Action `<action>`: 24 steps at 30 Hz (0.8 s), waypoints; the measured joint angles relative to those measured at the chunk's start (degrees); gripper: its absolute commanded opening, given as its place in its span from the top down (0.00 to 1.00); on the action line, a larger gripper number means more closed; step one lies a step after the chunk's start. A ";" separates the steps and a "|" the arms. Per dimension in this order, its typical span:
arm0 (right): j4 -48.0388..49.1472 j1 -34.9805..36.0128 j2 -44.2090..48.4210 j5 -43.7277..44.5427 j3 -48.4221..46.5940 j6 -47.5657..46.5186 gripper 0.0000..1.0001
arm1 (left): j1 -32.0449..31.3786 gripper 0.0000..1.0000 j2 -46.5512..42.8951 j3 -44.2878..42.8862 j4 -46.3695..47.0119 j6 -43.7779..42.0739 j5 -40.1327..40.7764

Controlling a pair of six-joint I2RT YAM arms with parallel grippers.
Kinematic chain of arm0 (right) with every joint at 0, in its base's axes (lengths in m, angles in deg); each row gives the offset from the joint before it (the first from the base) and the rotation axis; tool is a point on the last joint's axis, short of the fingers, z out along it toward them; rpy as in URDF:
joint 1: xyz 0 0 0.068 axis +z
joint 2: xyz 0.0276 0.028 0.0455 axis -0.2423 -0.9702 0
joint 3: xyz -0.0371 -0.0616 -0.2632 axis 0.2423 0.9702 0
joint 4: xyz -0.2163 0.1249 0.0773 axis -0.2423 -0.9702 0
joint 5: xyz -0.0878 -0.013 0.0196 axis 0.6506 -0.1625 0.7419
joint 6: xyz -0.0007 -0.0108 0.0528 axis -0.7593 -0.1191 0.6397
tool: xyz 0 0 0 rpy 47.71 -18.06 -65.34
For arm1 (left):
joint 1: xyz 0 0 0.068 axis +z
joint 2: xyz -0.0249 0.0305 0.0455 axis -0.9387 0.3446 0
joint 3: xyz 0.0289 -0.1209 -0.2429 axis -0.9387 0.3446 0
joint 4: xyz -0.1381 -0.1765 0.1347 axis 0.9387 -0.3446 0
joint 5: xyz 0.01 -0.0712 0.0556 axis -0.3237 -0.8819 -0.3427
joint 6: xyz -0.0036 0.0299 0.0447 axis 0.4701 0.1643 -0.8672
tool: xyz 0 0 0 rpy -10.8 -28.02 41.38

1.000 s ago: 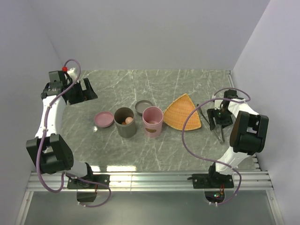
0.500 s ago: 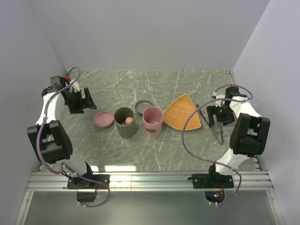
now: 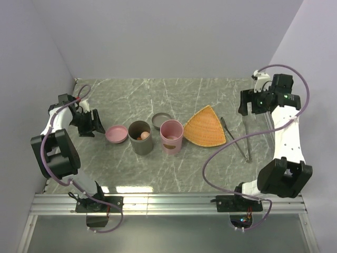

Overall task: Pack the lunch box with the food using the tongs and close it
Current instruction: Pick up the box lid from the center of the board.

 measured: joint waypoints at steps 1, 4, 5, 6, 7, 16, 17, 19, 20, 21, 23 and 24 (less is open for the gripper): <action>-0.35 0.02 0.59 -1.05 -1.20 -0.02 0.05 | 0.00 0.32 0.00 0.13 0.04 -0.11 0.35; -1.18 0.46 1.53 -4.02 -3.89 -0.17 0.04 | -0.04 0.35 0.00 0.52 0.04 -0.87 1.03; -1.60 0.72 1.64 -4.79 -4.39 -0.22 0.03 | -0.11 0.35 0.00 0.63 0.20 -1.03 1.16; -2.23 1.01 1.68 -5.51 -4.72 -0.26 0.02 | -0.20 0.36 0.00 0.72 0.22 -1.18 1.16; -2.97 1.40 1.68 -6.29 -4.92 -0.39 0.02 | -0.31 0.36 0.02 0.74 0.22 -1.22 1.20; -8.04 5.95 4.59 -11.54 -4.59 -4.83 0.01 | -2.21 0.32 1.53 0.70 0.70 -3.74 -1.05; -7.82 7.37 5.75 -10.82 -4.07 -5.62 0.01 | -2.21 0.31 1.33 0.55 0.02 -5.97 -2.21; -7.56 11.26 8.70 -8.85 -2.40 -7.32 0.01 | -2.29 0.30 0.59 0.26 -1.25 -10.32 -3.61; -7.58 12.74 9.70 -8.24 -1.84 -7.87 0.01 | -2.36 0.31 -0.17 -0.09 -2.21 -13.55 -4.28; -7.72 14.69 10.64 -7.39 -1.49 -8.37 0.01 | -2.43 0.33 -1.05 -0.46 -3.19 -16.96 -4.98; -7.69 16.44 11.15 -6.69 -1.49 -8.85 0.01 | -2.43 0.30 -3.63 -0.68 -4.94 -24.59 -6.49; -7.72 16.87 11.10 -6.38 -1.51 -9.01 0.01 | -2.43 0.30 -5.53 -0.35 -5.70 -30.34 -7.10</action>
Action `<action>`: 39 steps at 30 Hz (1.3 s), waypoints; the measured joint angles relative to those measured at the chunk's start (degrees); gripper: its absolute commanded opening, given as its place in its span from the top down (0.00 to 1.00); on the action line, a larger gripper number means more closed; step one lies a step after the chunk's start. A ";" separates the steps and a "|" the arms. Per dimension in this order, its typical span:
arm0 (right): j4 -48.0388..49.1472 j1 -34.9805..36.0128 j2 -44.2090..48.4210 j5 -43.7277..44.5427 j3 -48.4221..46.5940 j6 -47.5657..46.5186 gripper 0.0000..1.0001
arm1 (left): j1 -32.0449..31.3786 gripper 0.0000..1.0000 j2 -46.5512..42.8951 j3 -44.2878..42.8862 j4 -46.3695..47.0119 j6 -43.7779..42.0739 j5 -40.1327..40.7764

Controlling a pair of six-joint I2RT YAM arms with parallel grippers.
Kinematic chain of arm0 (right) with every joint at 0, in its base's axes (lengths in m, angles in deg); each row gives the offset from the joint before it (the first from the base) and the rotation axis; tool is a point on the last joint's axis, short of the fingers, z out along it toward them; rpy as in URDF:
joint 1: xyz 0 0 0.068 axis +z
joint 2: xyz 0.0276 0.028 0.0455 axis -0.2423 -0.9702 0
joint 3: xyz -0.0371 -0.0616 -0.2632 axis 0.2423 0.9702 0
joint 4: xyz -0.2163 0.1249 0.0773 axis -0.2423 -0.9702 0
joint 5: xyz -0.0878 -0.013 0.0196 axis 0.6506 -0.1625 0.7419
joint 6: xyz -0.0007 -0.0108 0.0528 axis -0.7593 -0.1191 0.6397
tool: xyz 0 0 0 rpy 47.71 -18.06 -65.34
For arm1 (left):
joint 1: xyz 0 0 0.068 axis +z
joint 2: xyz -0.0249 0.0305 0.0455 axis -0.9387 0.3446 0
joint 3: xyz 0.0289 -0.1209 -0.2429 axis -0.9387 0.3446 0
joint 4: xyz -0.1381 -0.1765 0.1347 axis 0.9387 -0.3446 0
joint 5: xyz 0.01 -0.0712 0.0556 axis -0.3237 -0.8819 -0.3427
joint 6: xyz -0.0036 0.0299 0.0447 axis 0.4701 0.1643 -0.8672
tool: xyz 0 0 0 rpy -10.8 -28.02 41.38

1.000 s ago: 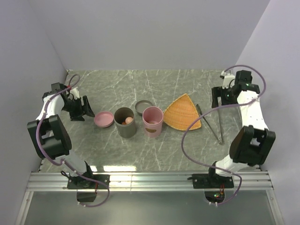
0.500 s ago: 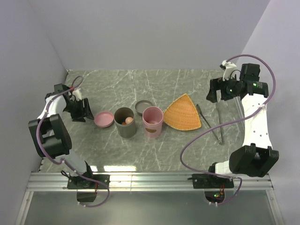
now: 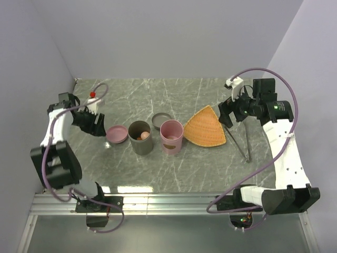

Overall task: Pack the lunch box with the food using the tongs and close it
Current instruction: Pick up the box lid from the center of the board.

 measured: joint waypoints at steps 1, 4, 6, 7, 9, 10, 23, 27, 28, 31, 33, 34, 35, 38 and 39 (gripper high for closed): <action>0.00 0.13 -0.31 0.42 0.00 -0.02 0.01 | 0.00 0.29 -2.36 1.05 -0.04 -5.35 -0.52; 0.00 0.17 -1.70 1.11 -0.22 0.22 0.01 | 0.00 0.28 -11.21 7.02 -0.09 -22.45 -1.11; -0.04 0.26 -2.60 1.29 -0.33 0.46 0.01 | -0.35 0.28 -14.36 9.55 -1.20 -33.14 -1.01; -0.04 0.28 -2.99 1.33 -0.48 0.68 0.01 | -0.74 0.31 -14.62 10.08 -1.86 -37.29 -0.68; -0.04 0.35 -3.45 1.38 -0.70 1.09 0.01 | -2.05 0.33 -13.03 10.27 -2.69 -44.94 0.24; -0.11 0.39 -3.63 1.49 -0.87 1.31 0.01 | -2.71 0.35 -11.45 10.16 -2.86 -47.93 0.48; -0.04 0.48 -4.04 3.26 -1.40 2.60 0.01 | -9.49 0.51 2.38 6.38 -3.32 -63.93 3.45; -0.13 0.52 -4.24 3.74 -1.84 2.60 0.01 | -10.36 0.53 3.06 6.45 -2.91 -65.31 4.79; -0.22 0.52 -4.42 3.80 -2.14 2.60 0.01 | -10.51 0.53 3.19 6.58 -2.56 -65.55 5.11; -0.20 0.52 -4.79 3.89 -2.49 2.60 0.01 | -10.73 0.55 3.56 7.32 -1.57 -65.64 5.66; -0.22 0.52 -4.96 3.89 -2.49 2.60 0.01 | -10.97 0.55 3.96 7.80 -1.25 -65.64 6.21; -0.22 0.55 -5.03 3.89 -2.49 2.60 0.01 | -11.15 0.56 4.15 8.24 -0.83 -65.66 6.60; -0.22 0.55 -5.05 3.87 -2.49 2.62 0.01 | -11.32 0.57 4.26 8.72 -0.55 -65.68 6.95; -0.24 0.55 -5.07 3.87 -2.49 2.71 0.01 | -11.91 0.63 4.26 10.49 0.46 -65.77 8.28; -0.28 0.55 -5.09 3.87 -2.54 2.78 0.01 | -12.02 0.64 4.28 10.99 0.83 -65.77 8.55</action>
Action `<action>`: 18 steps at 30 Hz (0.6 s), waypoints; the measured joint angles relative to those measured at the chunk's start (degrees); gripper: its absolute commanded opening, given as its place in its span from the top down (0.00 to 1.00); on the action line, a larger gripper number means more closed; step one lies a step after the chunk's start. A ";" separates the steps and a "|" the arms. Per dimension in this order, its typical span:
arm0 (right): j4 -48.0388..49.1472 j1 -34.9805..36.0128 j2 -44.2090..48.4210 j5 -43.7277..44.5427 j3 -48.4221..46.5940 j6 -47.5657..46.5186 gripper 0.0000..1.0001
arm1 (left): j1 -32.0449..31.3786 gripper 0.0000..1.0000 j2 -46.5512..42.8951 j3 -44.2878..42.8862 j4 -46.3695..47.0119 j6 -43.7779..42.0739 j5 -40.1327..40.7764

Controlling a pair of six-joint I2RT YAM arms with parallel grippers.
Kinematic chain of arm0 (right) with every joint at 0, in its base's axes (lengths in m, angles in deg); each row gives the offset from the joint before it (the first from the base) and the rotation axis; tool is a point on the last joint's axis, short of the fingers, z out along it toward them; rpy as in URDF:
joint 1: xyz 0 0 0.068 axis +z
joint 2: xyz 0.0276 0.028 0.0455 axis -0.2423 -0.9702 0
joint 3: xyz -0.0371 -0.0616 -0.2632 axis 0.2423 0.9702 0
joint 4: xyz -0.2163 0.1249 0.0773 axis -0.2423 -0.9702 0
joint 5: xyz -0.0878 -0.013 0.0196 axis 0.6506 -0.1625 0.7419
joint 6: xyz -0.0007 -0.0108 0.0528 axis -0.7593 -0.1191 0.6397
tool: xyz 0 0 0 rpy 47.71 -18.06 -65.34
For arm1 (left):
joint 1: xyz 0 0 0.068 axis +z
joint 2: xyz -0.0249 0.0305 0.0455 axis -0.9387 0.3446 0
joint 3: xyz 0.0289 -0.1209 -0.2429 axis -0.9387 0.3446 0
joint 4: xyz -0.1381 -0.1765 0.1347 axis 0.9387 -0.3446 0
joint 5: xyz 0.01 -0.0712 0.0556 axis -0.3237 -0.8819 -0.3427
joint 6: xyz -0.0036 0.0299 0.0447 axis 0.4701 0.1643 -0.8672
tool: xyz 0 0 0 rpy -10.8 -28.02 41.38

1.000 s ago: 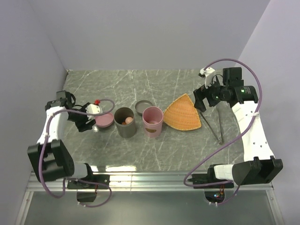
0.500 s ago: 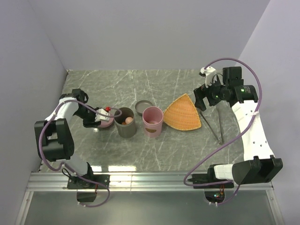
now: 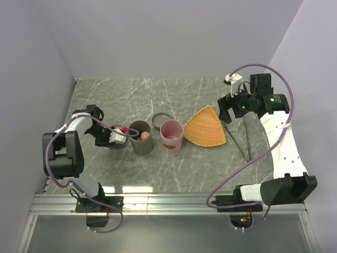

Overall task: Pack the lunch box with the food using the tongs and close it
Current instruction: Pick up the box lid from the center of the board.

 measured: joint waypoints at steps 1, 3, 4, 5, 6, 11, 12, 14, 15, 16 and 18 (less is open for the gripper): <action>-0.20 0.00 -0.07 -0.02 -0.17 0.04 0.01 | -0.17 0.68 0.00 0.48 0.44 0.04 0.22; -0.26 0.00 -0.09 -0.17 -0.37 0.15 0.01 | -0.44 0.73 0.00 1.14 1.38 0.26 0.63; -0.28 0.00 -0.09 -0.24 -0.48 0.26 0.01 | -0.57 0.77 0.00 1.51 1.92 0.31 0.85; -0.26 0.02 -0.09 -0.31 -0.59 0.35 0.01 | -0.72 0.80 0.00 1.88 2.45 0.39 1.01; -0.26 0.04 -0.11 -0.46 -0.70 0.59 0.01 | -0.85 0.82 -0.02 2.21 2.89 0.50 1.18; -0.31 1.14 -0.31 -2.01 -1.11 1.84 0.01 | -1.20 1.00 -1.81 3.61 4.63 0.94 1.62; -0.24 1.46 -0.37 -2.32 -1.11 2.01 0.01 | -1.20 1.00 -2.51 3.67 4.66 1.01 1.64; -0.22 2.32 -0.44 -2.82 -1.16 2.21 0.01 | -1.20 1.00 -3.72 3.65 4.00 1.73 1.51; -0.20 2.51 -0.46 -2.91 -1.25 2.34 0.01 | -1.20 1.00 -4.28 3.56 3.30 2.23 1.20; -0.15 2.67 -0.48 -3.02 -1.40 2.45 0.01 | -1.18 1.00 -4.68 3.02 1.81 2.75 0.70; -0.04 2.89 -0.48 -3.15 -1.77 2.67 0.01 | -0.92 1.00 -5.40 1.09 -1.20 3.85 -0.92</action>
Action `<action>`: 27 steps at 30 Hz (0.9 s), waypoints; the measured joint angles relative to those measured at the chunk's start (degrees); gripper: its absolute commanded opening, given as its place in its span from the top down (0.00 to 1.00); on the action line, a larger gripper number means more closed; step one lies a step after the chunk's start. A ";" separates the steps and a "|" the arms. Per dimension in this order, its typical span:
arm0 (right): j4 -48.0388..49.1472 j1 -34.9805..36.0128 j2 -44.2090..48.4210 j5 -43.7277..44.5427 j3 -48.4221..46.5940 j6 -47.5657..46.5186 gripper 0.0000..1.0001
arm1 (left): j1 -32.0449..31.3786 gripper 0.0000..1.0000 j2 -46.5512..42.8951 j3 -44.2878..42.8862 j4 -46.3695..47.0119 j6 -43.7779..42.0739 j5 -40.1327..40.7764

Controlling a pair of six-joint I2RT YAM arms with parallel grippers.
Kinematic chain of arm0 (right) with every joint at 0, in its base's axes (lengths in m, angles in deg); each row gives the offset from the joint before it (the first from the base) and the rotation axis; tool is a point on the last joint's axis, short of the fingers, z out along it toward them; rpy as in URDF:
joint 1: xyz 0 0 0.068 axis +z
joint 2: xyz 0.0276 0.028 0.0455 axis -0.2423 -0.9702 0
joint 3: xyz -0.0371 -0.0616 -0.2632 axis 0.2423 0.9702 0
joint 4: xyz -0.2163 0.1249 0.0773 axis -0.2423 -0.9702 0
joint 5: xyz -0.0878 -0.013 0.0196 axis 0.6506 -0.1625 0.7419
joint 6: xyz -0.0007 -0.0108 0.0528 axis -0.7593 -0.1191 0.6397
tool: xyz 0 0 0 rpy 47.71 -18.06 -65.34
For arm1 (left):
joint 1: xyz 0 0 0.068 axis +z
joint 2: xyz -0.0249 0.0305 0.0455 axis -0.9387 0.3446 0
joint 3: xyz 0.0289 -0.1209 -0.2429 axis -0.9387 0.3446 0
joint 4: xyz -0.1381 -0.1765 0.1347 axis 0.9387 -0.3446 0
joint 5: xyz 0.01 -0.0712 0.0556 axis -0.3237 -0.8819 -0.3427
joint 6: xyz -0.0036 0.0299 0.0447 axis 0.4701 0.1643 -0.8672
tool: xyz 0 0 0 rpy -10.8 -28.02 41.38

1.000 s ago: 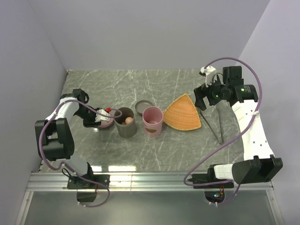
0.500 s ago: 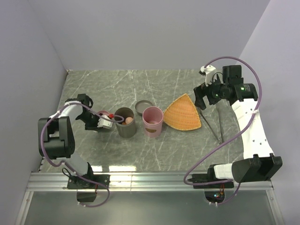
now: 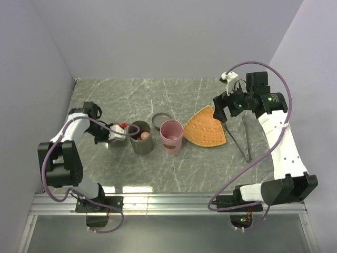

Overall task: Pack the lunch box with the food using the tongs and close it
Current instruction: Pick up the box lid from the center of the board.

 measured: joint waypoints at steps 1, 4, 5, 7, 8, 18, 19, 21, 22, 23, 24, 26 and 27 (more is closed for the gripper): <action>0.22 0.00 0.00 -0.09 -0.15 0.02 0.01 | 0.31 1.00 -0.57 -1.70 -2.08 0.59 -1.22; 1.42 0.02 0.35 -0.42 -0.31 -0.52 0.02 | 1.79 1.00 -3.32 -7.89 -8.11 1.53 -5.70; 2.45 0.02 0.83 -0.59 -0.02 -1.29 0.02 | 2.23 1.00 -4.44 -10.10 -9.88 1.66 -7.02; 4.59 0.02 2.23 -0.98 1.05 -2.67 0.02 | 2.97 1.00 -7.02 -14.03 -12.92 1.64 -9.20; 5.70 0.02 3.30 -1.42 1.68 -3.65 0.02 | 3.06 1.00 -8.41 -15.52 -13.81 1.68 -10.32; 17.18 9.90 13.86 -5.05 6.97 -14.12 0.07 | -0.55 1.00 -13.22 -24.09 -20.28 8.74 -24.09; 17.62 11.45 14.38 -5.11 7.06 -14.14 0.09 | -0.55 1.00 -12.39 -25.49 -20.20 10.67 -26.56; 18.64 14.64 14.58 -6.60 6.29 -12.09 0.12 | -0.46 1.00 -10.97 -27.76 -19.80 15.56 -33.73; 19.28 15.28 14.56 -7.28 5.99 -10.64 0.12 | -0.44 1.00 -10.73 -28.20 -19.34 18.56 -37.24; 20.22 15.69 14.56 -7.72 5.97 -9.11 0.12 | -0.44 1.00 -10.71 -28.20 -18.12 22.97 -41.75; 21.29 16.15 14.56 -7.93 6.03 -7.52 0.12 | -0.44 1.00 -10.78 -28.22 -16.92 27.04 -44.70; 24.83 17.05 15.13 -7.67 7.30 -5.57 0.12 | -0.55 0.99 -11.04 -28.35 -13.68 36.54 -49.77; 27.04 17.79 15.76 -7.30 8.76 -5.20 0.11 | -0.85 1.00 -10.99 -29.00 -13.57 38.86 -51.45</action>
